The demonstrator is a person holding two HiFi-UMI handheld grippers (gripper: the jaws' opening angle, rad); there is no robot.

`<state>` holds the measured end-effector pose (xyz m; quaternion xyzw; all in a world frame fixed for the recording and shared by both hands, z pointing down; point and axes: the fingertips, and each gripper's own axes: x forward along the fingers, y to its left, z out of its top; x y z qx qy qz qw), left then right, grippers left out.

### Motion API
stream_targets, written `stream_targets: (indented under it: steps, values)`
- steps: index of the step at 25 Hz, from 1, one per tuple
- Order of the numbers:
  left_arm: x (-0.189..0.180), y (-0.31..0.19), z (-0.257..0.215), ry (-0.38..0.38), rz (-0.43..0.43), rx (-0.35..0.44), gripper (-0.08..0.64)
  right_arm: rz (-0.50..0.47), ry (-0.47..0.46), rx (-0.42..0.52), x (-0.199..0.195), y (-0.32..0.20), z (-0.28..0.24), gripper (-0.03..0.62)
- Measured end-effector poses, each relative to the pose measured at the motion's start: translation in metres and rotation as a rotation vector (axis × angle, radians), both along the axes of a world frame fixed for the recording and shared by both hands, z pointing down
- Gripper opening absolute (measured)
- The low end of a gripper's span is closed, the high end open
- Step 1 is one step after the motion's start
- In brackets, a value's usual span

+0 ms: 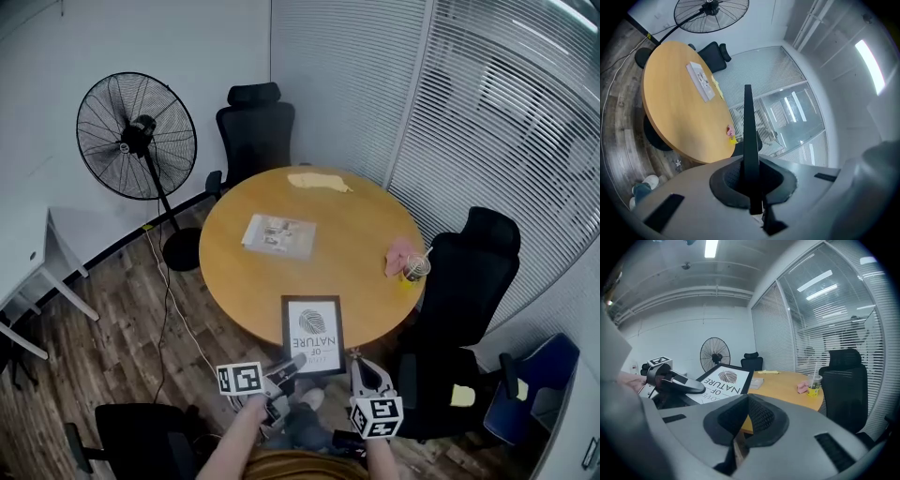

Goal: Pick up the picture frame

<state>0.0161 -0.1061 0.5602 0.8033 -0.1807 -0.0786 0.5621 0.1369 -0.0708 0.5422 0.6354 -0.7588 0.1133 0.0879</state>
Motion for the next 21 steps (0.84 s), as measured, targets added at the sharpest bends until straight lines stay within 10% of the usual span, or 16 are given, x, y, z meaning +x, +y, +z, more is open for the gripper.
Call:
stream_targets:
  steps: [21]
  values:
    - [-0.0063,-0.0087,0.0045,-0.005,-0.013,-0.014,0.035,0.002,-0.029,0.007,0.0004,-0.0075,-0.0014,0.012]
